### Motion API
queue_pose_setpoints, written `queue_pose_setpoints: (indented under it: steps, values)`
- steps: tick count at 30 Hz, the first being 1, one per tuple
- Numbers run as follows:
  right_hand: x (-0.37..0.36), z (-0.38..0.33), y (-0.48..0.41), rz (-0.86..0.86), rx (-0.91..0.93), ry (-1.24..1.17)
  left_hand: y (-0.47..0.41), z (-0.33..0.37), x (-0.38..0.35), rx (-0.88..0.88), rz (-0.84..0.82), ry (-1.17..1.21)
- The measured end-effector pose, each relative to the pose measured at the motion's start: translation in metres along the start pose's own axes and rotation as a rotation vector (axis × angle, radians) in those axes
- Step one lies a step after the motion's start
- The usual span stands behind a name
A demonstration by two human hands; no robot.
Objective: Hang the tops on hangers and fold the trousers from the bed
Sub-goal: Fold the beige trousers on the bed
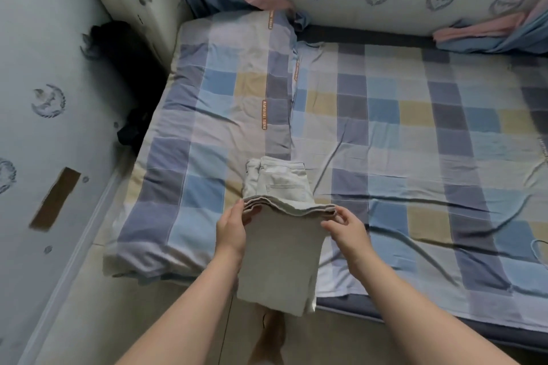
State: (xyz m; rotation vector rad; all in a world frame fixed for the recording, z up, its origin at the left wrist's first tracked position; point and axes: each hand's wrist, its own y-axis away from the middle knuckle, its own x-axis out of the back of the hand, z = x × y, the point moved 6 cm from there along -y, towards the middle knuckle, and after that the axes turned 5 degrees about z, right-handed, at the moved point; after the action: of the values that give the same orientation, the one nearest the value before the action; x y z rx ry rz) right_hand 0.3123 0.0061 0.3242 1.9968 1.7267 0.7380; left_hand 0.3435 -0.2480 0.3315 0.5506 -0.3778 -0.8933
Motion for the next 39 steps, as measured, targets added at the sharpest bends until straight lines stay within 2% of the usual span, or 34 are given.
queue_pose_setpoints:
  steps: [5,11,15,19,21,24,26,31,34,39]
  values:
    - [-0.048,-0.008,-0.122,-0.031,0.050,0.063,-0.115,0.000,-0.057,-0.011,-0.084,-0.056]
    - [-0.092,0.023,-0.253,-0.077,0.027,0.107,-0.240,-0.032,-0.116,-0.082,-0.128,-0.176]
    - [-0.115,0.053,-0.327,-0.068,0.019,0.124,-0.307,-0.069,-0.134,-0.122,-0.119,-0.276]
    - [-0.125,0.086,-0.366,-0.140,0.009,0.092,-0.342,-0.104,-0.138,-0.153,-0.163,-0.408]
    - [-0.121,0.105,-0.369,-0.186,0.010,0.138,-0.339,-0.120,-0.131,-0.206,-0.202,-0.579]
    - [-0.098,0.141,-0.354,-0.133,0.018,0.269,-0.311,-0.142,-0.111,-0.424,-0.180,-0.905]
    - [-0.081,0.169,-0.334,-0.102,-0.026,0.270,-0.288,-0.161,-0.093,-0.458,-0.133,-1.005]
    - [-0.059,0.234,-0.269,-0.090,-0.233,0.333,-0.225,-0.227,-0.033,-0.171,-0.008,-1.041]
    - [-0.053,0.266,-0.238,-0.078,-0.348,0.312,-0.196,-0.247,-0.012,-0.126,0.038,-1.084]
    - [-0.052,0.307,-0.199,-0.095,-0.493,0.252,-0.188,-0.257,0.008,-0.006,0.120,-0.850]
